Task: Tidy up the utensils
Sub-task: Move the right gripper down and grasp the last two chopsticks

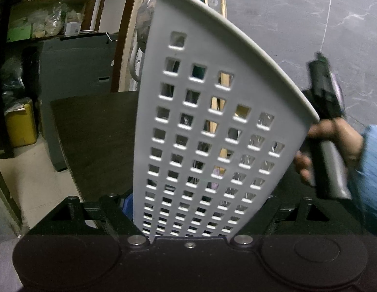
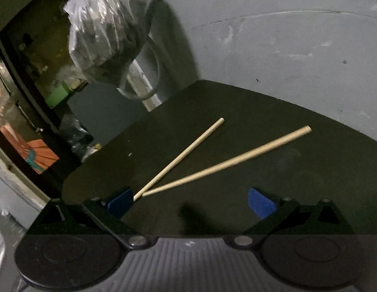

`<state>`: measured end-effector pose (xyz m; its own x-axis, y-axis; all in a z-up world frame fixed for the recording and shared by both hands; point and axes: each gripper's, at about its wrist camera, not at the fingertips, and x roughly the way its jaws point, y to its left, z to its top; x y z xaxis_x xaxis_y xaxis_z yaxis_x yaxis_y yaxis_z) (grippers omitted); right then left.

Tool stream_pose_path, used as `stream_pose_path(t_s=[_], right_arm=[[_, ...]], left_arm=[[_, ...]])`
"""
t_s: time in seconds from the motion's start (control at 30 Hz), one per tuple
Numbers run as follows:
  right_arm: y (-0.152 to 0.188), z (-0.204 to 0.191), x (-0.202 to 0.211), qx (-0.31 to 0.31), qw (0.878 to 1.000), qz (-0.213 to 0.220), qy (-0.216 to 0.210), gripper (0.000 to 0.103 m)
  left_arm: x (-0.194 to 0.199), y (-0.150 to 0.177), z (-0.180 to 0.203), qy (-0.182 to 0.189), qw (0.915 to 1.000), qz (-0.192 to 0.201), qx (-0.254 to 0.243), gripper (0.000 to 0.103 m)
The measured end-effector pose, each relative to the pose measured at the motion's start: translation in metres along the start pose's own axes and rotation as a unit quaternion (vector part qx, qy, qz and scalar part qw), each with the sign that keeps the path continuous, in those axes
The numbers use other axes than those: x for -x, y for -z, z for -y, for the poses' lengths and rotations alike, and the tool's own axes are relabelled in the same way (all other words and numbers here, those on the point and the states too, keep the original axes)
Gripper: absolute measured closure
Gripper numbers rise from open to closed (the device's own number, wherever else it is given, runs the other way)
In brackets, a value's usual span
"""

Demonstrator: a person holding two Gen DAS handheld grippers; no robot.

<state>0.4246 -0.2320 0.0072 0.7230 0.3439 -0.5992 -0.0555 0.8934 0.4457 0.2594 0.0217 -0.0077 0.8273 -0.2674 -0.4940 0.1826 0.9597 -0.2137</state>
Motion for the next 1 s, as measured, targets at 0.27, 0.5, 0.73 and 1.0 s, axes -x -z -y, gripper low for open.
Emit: stream_pose_path(t_s=[0.27, 0.5, 0.73, 1.0], right_arm=[[-0.018, -0.021, -0.05, 0.005, 0.999, -0.024, 0.038, 0.0], [-0.023, -0.035, -0.074, -0.001, 0.998, -0.022, 0.063, 0.0], [-0.019, -0.066, -0.098, 0.106, 0.985, -0.018, 0.138, 0.015], [-0.024, -0.047, -0.096, 0.133, 0.979, 0.014, 0.154, 0.05]], left_arm=[[0.001, -0.001, -0.001, 0.001, 1.0, -0.001, 0.002, 0.021], [0.001, -0.001, -0.001, 0.001, 1.0, -0.001, 0.002, 0.021], [0.0, -0.001, -0.002, 0.002, 1.0, -0.001, 0.003, 0.021], [0.0, -0.001, -0.002, 0.002, 1.0, -0.001, 0.003, 0.021]])
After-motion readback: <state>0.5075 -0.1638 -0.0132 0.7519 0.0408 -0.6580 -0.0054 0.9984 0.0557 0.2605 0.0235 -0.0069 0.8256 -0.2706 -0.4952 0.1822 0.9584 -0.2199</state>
